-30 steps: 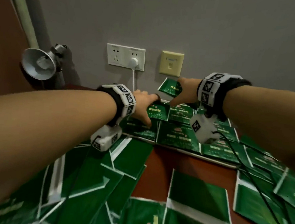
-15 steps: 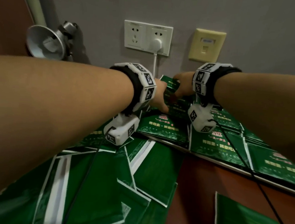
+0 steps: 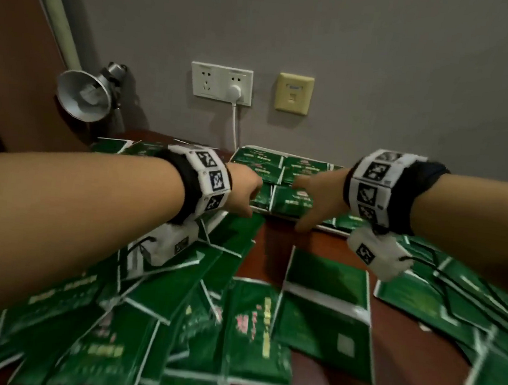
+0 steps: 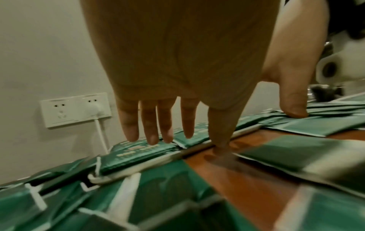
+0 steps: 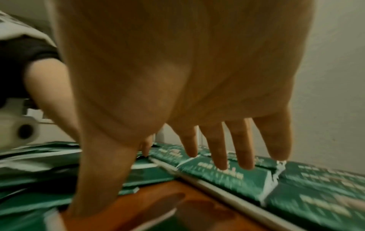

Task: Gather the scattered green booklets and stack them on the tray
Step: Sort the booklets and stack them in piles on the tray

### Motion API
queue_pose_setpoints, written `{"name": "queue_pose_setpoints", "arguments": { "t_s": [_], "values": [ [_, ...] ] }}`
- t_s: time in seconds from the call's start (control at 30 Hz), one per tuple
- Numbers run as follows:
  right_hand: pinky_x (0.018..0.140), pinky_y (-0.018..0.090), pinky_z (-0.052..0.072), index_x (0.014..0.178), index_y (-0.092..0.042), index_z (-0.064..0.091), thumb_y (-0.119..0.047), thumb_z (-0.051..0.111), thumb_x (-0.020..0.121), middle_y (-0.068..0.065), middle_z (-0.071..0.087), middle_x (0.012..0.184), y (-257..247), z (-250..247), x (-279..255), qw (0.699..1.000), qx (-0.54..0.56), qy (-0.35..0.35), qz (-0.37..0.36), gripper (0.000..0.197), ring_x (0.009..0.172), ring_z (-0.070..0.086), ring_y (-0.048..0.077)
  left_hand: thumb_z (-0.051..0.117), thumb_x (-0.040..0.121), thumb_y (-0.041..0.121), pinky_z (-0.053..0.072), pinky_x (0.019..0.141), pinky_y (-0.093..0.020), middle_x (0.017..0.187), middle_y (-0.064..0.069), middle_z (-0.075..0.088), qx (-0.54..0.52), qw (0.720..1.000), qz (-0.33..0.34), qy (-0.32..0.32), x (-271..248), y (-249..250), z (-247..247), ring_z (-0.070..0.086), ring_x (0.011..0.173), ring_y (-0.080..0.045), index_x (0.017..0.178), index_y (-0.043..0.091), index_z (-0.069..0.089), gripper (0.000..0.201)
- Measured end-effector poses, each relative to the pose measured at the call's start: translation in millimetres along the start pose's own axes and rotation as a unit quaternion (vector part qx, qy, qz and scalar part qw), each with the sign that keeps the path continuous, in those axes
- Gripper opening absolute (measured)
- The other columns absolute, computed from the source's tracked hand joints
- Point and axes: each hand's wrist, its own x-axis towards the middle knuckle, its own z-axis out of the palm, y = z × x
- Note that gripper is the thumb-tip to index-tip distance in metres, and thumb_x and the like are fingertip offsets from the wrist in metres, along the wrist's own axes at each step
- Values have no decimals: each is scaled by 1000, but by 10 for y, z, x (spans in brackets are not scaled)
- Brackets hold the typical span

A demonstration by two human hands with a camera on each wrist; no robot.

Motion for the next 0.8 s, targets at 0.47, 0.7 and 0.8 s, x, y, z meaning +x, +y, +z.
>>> {"name": "queue_pose_setpoints", "arguments": {
  "t_s": [0.47, 0.7, 0.8],
  "values": [
    [82, 37, 55, 120, -19, 48, -74, 61, 71, 2, 64, 107, -369, 1331, -1660, 1000, 8, -11, 1, 75, 91, 63, 25, 77, 71, 55, 51, 92, -38, 121, -6, 61, -56, 996, -14, -66, -1318, 1351, 684, 60, 108, -26, 130, 14, 49, 77],
    [70, 31, 51, 125, -13, 43, -52, 54, 83, -1, 53, 84, -508, 1334, -1827, 999, -16, 32, 16, 58, 80, 56, 24, 75, 78, 47, 48, 94, -33, 132, -6, 57, -110, 992, -44, -52, -1524, 1423, 702, 57, 115, -26, 138, 13, 44, 76],
    [71, 34, 55, 124, -12, 44, -41, 60, 81, 1, 55, 84, -508, 1288, -1812, 999, -35, 28, 9, 54, 81, 60, 25, 74, 78, 48, 46, 98, -35, 137, -7, 54, -108, 992, -53, -44, -1524, 1427, 702, 55, 120, -26, 143, 11, 41, 81]
  ]
}}
